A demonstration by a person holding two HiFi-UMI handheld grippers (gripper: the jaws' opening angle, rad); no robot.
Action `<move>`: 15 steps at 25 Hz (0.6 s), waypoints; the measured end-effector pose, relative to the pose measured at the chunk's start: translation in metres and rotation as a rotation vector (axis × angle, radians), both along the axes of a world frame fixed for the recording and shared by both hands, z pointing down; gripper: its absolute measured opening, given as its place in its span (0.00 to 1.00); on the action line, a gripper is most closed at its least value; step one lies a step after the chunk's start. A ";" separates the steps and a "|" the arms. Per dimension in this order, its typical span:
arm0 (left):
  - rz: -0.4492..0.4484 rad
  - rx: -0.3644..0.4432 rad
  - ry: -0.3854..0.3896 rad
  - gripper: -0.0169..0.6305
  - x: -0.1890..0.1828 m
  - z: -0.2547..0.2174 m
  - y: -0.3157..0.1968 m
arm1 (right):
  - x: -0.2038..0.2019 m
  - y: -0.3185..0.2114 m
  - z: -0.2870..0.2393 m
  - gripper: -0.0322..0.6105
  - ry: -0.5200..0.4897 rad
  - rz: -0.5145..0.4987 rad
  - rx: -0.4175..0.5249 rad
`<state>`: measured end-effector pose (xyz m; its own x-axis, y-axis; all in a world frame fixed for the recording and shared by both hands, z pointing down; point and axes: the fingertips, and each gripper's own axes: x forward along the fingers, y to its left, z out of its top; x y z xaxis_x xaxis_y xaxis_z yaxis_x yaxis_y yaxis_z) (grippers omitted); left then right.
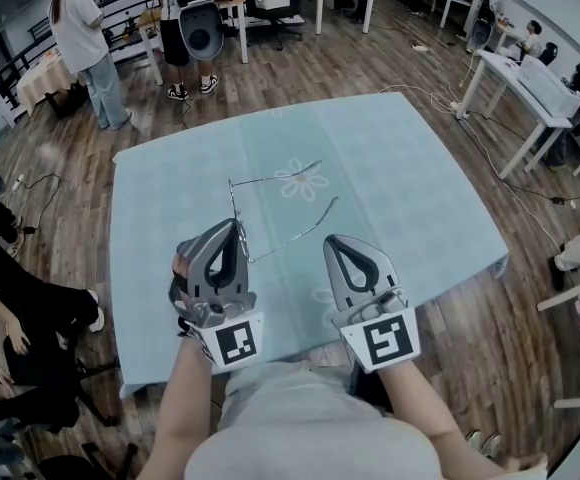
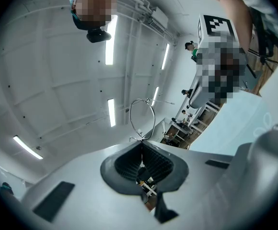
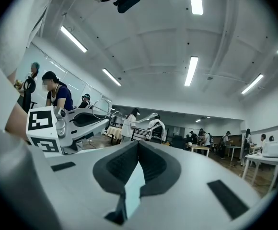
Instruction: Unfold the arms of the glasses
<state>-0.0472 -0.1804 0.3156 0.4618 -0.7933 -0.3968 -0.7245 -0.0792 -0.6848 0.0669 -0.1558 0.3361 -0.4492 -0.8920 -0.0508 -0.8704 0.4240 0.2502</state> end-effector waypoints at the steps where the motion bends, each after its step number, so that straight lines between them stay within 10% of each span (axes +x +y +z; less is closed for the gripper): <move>1: -0.002 0.000 -0.004 0.04 0.000 -0.001 0.001 | 0.000 0.000 0.001 0.06 0.004 0.003 -0.004; 15: -0.005 0.019 -0.003 0.04 -0.001 -0.008 0.001 | 0.004 -0.004 0.013 0.06 0.016 0.034 -0.043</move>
<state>-0.0479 -0.1798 0.3077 0.4589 -0.7880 -0.4105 -0.7230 -0.0626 -0.6880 0.0708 -0.1600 0.3492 -0.4188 -0.9081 -0.0052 -0.8806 0.4047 0.2465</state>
